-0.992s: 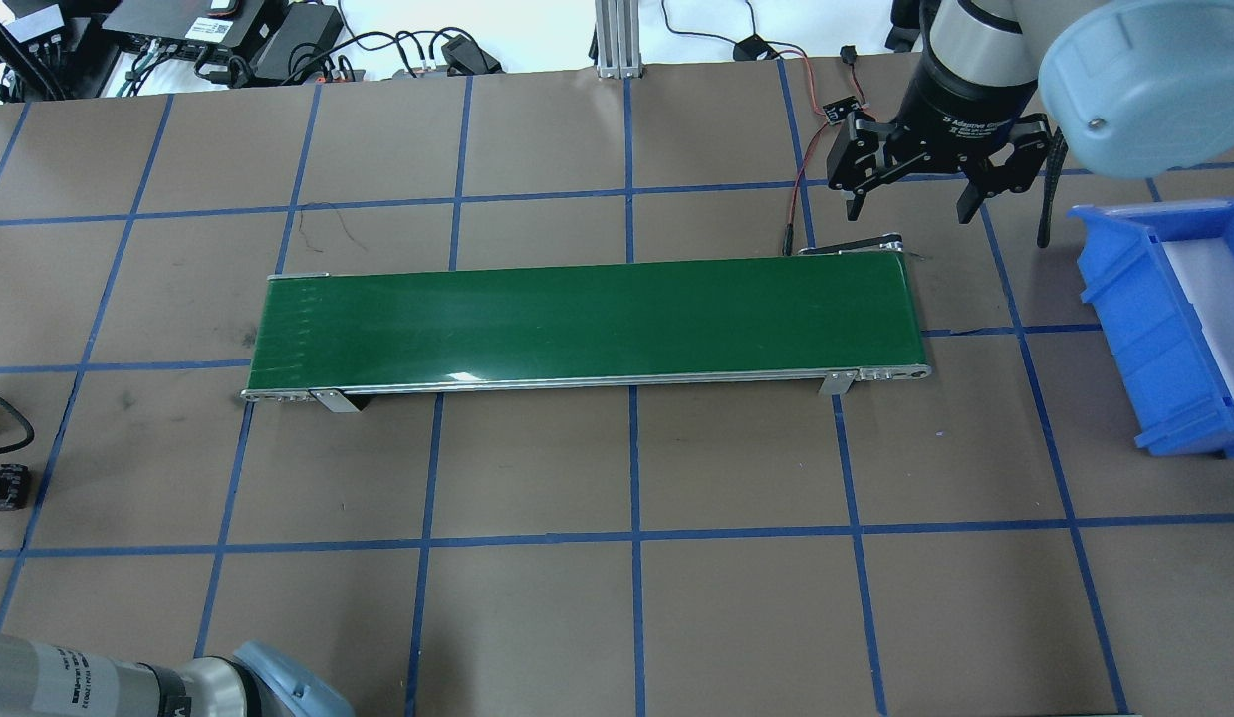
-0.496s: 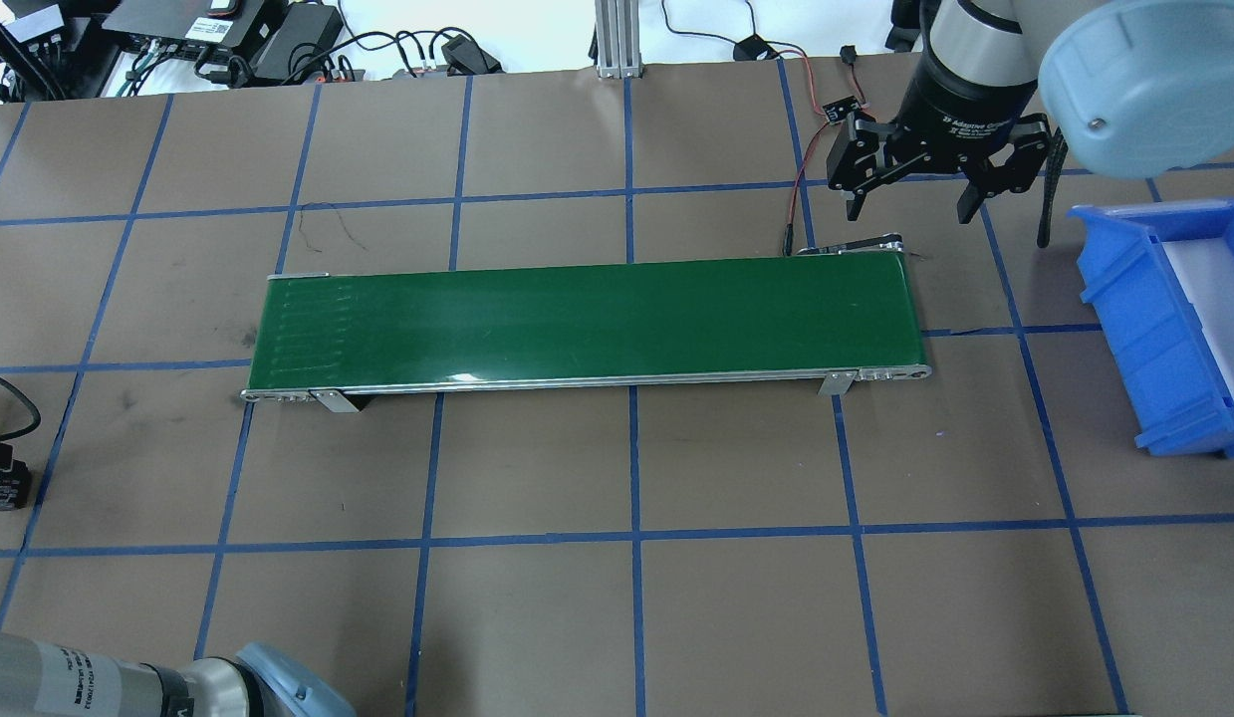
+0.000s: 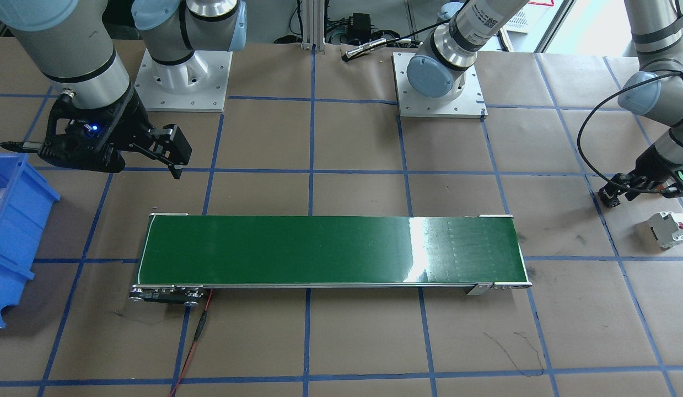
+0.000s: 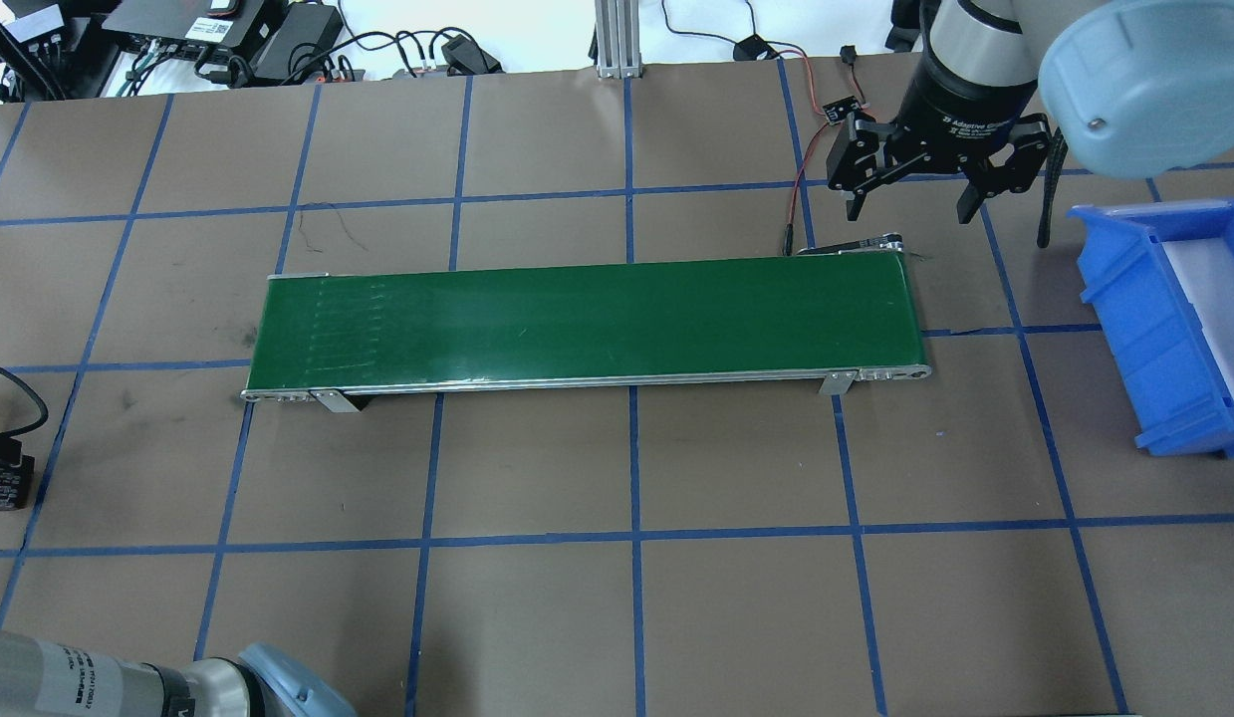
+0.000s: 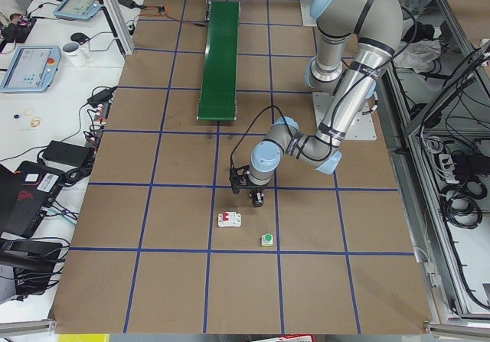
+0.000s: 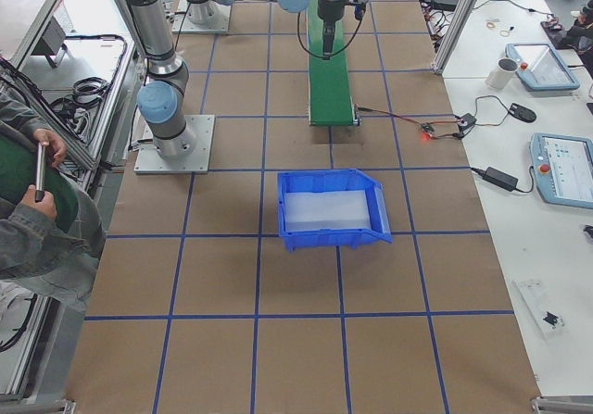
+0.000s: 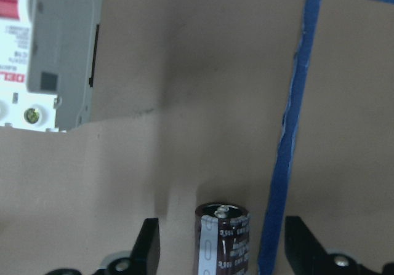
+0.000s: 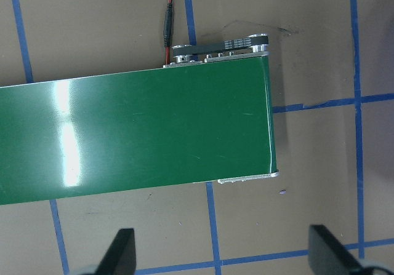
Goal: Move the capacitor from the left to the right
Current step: 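Close the left gripper on the brown capacitor and lift it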
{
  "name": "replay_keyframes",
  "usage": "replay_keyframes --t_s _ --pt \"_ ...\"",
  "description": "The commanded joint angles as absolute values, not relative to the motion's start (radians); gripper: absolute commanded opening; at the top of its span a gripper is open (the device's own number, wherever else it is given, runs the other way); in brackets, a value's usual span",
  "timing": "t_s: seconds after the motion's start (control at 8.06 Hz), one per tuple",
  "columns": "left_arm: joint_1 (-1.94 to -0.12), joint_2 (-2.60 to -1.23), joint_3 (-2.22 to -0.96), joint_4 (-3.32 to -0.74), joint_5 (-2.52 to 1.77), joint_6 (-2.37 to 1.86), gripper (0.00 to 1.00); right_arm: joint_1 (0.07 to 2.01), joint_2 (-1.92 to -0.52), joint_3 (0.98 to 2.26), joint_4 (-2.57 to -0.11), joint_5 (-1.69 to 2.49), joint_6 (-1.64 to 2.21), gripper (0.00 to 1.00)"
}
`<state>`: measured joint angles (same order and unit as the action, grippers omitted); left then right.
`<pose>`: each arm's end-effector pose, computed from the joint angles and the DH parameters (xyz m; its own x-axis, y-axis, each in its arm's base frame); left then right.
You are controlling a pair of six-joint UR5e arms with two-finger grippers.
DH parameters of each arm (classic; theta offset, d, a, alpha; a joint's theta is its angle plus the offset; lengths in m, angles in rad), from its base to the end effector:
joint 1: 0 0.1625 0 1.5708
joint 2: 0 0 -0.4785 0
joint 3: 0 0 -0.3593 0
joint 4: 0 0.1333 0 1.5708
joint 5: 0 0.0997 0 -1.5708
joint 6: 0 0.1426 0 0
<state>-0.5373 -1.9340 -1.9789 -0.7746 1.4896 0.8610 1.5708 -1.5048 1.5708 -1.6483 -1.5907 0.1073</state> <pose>0.3819 -0.3961 0.2197 -0.9850 -0.1692 0.0340 -0.1714 0.9821 -0.0777 0.1305 -0.4914 0.4748 -0.9941 0.1073 0.0186 0.1071 0.9942 -0.0136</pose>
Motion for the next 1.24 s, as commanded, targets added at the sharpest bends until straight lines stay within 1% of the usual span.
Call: replay_keyframes --t_s 0.0,0.25,0.62,0.74,0.87,0.99,1.12 --pt "-0.537 -1.947 -1.979 -0.773 1.491 0.865 0.7 1.571 -1.505 1.571 -1.649 -1.591 0.107 1.0" --pt "-0.537 -1.953 -1.979 -0.773 1.489 0.865 0.69 1.571 -1.505 1.571 -1.649 -1.591 0.107 1.0" --pt "-0.537 -1.965 -1.979 -0.759 1.496 0.867 0.55 1.571 -1.505 1.571 -1.649 -1.591 0.107 1.0" --pt "-0.537 -1.967 -1.979 -0.759 1.5 0.87 0.43 1.571 -1.505 1.571 -1.649 -1.591 0.107 1.0" --pt "-0.537 -1.965 -1.979 -0.759 1.5 0.871 0.43 1.571 -1.505 1.571 -1.649 -1.591 0.107 1.0" --pt "-0.537 -1.965 -1.979 -0.759 1.502 0.876 0.31 1.571 -1.505 1.571 -1.649 -1.591 0.107 1.0" --pt "-0.537 -1.965 -1.979 -0.759 1.505 0.877 0.24 1.571 -1.505 1.571 -1.649 -1.591 0.107 1.0"
